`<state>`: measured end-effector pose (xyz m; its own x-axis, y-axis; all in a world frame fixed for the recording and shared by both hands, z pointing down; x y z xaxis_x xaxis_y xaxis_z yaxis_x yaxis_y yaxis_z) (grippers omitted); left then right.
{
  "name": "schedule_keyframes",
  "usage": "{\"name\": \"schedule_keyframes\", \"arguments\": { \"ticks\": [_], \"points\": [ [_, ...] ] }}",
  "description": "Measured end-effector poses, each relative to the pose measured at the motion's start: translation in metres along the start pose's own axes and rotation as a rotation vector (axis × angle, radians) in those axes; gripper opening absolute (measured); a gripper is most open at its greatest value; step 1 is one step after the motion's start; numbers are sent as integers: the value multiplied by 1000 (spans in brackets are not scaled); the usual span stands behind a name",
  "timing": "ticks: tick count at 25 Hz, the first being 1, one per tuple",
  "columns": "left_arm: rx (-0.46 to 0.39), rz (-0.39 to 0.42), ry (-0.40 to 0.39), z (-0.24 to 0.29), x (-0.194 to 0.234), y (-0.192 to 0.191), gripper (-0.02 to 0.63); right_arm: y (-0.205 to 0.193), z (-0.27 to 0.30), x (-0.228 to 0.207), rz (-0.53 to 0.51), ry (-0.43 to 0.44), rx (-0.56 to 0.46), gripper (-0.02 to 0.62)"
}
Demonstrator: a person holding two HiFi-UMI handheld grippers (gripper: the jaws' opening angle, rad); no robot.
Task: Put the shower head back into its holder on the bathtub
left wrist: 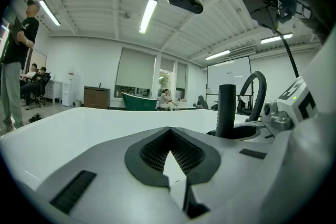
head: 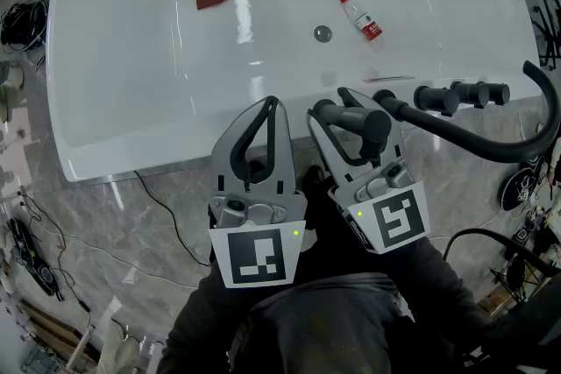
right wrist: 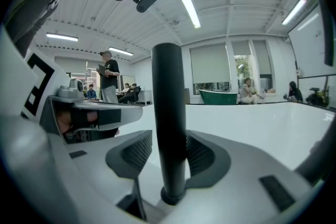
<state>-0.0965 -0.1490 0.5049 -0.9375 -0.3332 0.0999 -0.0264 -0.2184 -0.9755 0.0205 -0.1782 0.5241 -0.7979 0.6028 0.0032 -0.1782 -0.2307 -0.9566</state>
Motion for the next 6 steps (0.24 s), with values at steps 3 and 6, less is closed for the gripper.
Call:
{"name": "schedule_keyframes", "arguments": {
  "ticks": [3,6],
  "points": [
    [0,1,-1,0,1,0,1,1,1,0,-4,0,-1,193],
    [0,5,0,1,2,1,2,2,2,0,-4,-2,-3,193]
  ]
}}
Point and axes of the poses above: the fingertips, and each gripper's own axes: z forward along the fingers, x to its left, y out of its top, the point moved 6 cm from there along -z, backward along the fingers, and after that the axes turned 11 degrees about -y, right-handed, at the moved point
